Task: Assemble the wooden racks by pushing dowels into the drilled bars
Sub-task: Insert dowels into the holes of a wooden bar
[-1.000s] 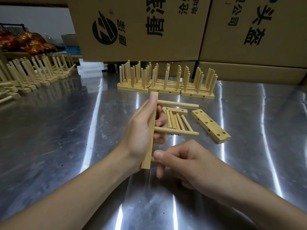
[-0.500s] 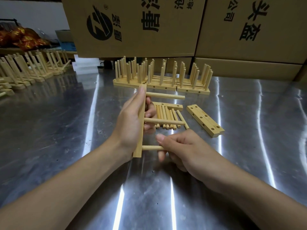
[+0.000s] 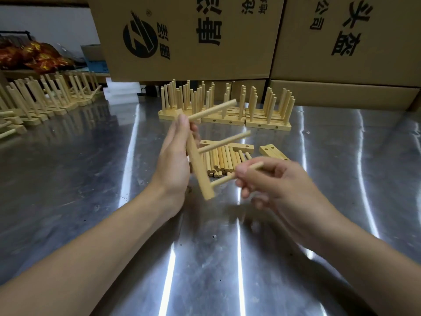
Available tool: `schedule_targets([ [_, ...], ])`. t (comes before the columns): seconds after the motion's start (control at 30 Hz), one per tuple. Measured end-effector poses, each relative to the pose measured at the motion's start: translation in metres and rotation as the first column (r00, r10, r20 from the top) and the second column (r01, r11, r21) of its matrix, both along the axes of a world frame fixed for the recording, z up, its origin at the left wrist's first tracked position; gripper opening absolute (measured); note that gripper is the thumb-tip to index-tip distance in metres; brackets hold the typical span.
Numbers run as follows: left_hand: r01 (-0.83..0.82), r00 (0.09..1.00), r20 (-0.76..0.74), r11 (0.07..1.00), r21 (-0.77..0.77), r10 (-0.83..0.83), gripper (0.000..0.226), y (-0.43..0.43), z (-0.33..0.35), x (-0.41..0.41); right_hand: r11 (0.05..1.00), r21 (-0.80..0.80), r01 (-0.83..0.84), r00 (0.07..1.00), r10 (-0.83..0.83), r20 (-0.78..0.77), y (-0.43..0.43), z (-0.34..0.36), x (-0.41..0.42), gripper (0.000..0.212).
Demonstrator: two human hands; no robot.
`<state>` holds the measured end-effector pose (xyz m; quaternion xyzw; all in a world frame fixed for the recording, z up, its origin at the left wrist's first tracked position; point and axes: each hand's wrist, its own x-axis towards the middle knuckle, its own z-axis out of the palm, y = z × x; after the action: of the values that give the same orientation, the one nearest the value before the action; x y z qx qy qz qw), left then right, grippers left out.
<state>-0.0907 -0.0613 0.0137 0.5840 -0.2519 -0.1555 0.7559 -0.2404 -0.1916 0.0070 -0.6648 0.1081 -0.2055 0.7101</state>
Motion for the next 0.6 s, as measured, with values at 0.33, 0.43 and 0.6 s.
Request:
schedule_targets([
  [0.33, 0.077, 0.801, 0.48, 0.857, 0.51, -0.358, 0.016, 0.029, 0.011, 0.041, 0.851, -0.38, 0.363, 0.93, -0.308, 0.2, -0.051, 0.001, -0.004, 0.009],
  [0.43, 0.053, 0.785, 0.464, 0.791, 0.61, -0.41, 0.014, 0.035, 0.012, 0.051, 0.792, -0.513, 0.33, 0.944, -0.266, 0.197, -0.048, -0.005, -0.002, 0.01],
  [0.6, 0.048, 0.742, 0.419, 0.665, 0.746, -0.523, 0.013, 0.033, 0.003, 0.058, 0.683, -0.675, 0.281, 0.952, -0.286, 0.106, -0.041, -0.012, 0.002, 0.015],
])
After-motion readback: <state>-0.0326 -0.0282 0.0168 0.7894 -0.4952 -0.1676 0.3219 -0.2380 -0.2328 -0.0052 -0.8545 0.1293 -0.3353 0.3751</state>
